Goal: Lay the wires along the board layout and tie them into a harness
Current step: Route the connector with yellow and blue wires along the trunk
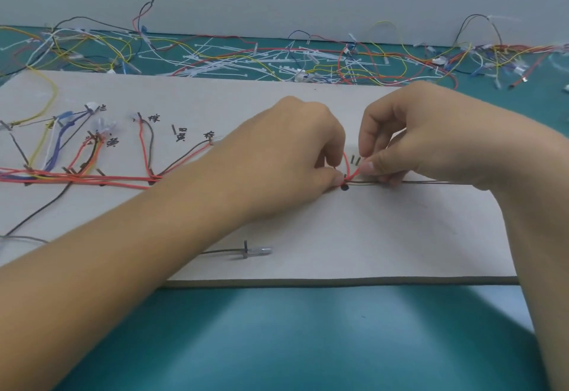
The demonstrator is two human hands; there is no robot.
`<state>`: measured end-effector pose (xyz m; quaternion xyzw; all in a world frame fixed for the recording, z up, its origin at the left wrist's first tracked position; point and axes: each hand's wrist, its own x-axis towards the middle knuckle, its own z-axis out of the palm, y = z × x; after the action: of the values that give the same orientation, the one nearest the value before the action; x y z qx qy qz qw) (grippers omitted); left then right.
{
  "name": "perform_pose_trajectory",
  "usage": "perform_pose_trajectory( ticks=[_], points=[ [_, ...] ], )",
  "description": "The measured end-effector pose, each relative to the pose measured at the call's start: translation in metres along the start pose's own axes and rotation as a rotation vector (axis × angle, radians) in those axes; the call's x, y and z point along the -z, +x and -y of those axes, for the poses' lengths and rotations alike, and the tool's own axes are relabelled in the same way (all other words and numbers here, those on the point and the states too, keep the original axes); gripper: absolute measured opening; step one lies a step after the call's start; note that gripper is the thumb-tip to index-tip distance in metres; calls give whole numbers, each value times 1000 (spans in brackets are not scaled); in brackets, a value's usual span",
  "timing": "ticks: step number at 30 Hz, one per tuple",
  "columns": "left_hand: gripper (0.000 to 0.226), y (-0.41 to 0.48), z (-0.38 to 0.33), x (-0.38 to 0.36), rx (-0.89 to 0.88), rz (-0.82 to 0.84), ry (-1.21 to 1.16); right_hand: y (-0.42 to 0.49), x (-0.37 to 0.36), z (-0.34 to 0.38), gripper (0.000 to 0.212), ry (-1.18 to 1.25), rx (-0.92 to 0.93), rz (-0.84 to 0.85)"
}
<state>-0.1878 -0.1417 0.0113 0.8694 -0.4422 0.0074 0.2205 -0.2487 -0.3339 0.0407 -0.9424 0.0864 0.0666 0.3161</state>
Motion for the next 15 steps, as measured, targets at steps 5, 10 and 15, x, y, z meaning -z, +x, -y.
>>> perform_pose_trajectory(
  ticks=[5, 10, 15],
  points=[
    [2, 1, 1, -12, 0, -22, -75, 0, 2, 3, 22, -26, 126, -81],
    [5, 0, 2, -19, 31, -36, -154, 4, 0, 0, 23, -39, 149, -98],
    [9, 1, 1, -21, 16, -15, -232, 8, -3, -3, 24, -9, 155, -80]
  ],
)
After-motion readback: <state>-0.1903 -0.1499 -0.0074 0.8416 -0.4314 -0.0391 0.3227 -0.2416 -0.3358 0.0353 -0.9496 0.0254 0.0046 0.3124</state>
